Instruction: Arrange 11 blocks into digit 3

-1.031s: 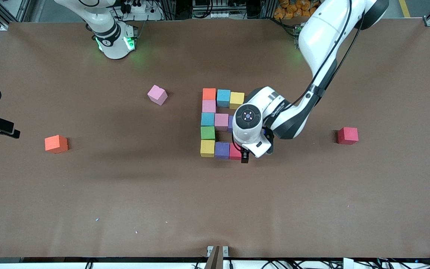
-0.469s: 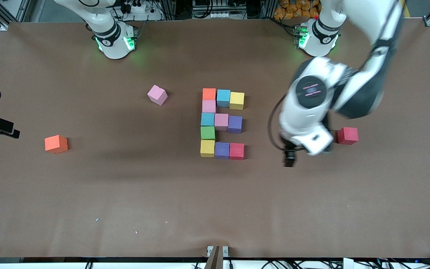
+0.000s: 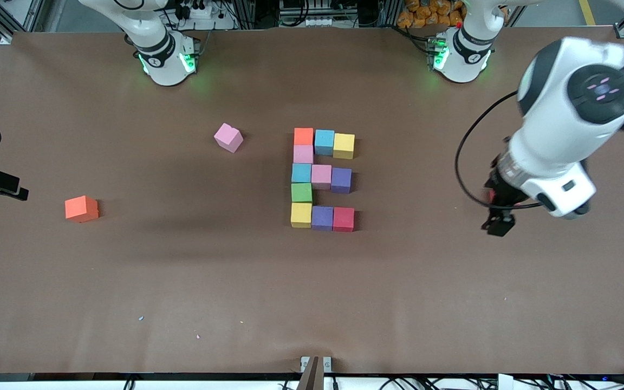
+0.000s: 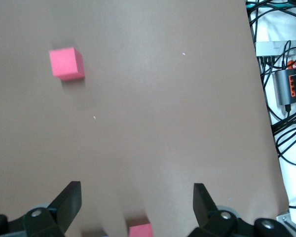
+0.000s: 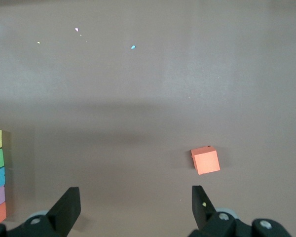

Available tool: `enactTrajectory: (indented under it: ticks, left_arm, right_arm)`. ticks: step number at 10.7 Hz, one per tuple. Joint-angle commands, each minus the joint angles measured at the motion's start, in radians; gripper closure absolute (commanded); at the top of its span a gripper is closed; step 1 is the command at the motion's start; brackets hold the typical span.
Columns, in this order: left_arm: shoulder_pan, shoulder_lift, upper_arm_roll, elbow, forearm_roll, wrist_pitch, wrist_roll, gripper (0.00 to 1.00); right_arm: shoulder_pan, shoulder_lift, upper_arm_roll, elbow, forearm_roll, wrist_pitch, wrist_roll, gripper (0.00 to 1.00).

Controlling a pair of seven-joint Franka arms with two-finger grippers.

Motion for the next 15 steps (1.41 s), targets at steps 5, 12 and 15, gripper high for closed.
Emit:
enactTrajectory:
  ticks: [5,12,15]
  left_arm:
    - [0.044,-0.292,0.05,-0.204,-0.146,-0.216,0.469,0.0]
    - [-0.026,-0.266,0.152,-0.139,-0.146,-0.22,1.172,0.0]
    - [-0.033,-0.264,0.147,-0.142,-0.134,-0.124,1.338,0.0]
  right_arm:
    - [-0.017,-0.018,0.014,-0.013,0.002,-0.005,0.0,0.0]
    - [-0.017,-0.018,0.014,-0.013,0.002,-0.005,0.0,0.0]
    - [-0.015,-0.018,0.014,-0.013,0.002,-0.005,0.0,0.0]
